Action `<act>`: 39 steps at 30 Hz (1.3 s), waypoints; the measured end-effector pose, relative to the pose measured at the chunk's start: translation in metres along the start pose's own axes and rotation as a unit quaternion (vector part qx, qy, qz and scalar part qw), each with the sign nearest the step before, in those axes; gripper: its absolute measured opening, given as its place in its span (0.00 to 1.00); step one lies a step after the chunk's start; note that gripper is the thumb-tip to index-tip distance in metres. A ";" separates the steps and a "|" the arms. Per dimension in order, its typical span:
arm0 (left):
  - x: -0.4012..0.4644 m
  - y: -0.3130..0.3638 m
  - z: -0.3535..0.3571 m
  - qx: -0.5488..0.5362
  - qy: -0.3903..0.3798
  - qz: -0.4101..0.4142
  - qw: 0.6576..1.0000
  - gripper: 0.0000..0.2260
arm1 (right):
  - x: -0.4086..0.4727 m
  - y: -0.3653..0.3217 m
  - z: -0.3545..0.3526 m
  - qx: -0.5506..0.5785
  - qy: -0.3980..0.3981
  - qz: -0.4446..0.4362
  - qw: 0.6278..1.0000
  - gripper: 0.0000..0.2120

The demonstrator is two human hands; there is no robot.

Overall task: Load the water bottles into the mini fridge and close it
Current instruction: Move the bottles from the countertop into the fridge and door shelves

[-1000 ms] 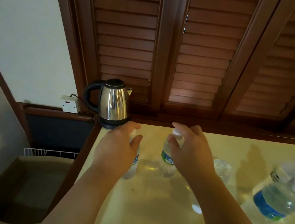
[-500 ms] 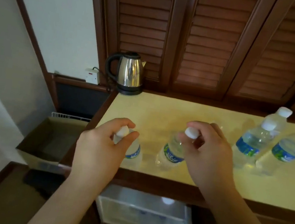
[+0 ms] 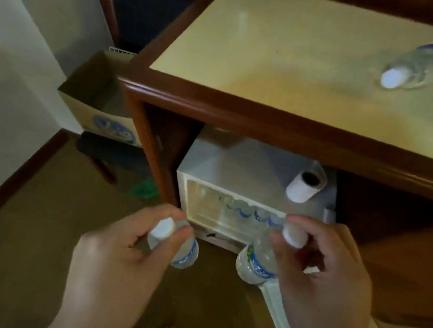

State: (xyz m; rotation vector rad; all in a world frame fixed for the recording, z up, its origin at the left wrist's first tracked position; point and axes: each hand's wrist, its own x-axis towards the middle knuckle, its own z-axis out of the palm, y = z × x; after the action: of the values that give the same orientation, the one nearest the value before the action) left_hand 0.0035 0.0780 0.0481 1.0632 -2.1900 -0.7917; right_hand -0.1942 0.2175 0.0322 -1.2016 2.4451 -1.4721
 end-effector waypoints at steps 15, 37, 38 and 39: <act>-0.011 -0.288 0.234 -0.050 -0.036 -0.098 0.993 0.07 | 0.004 0.291 0.326 -0.117 -0.161 0.027 0.980 0.13; 0.013 -0.344 0.257 -0.078 -0.074 -0.124 0.986 0.11 | 0.113 0.358 0.426 -0.283 -0.161 0.017 0.946 0.13; 0.016 -0.344 0.259 -0.070 -0.074 -0.124 0.987 0.11 | 0.115 0.358 0.425 -0.280 -0.166 0.019 0.945 0.12; 0.019 -0.344 0.260 -0.063 -0.074 -0.123 0.988 0.11 | 0.115 0.358 0.423 -0.279 -0.169 0.021 0.945 0.11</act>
State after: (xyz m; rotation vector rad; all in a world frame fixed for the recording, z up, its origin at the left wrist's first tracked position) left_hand -0.0236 -0.0454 -0.3648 1.2607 -2.1213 -1.1359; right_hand -0.3150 -0.0776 -0.4355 -1.3254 2.6785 -0.4942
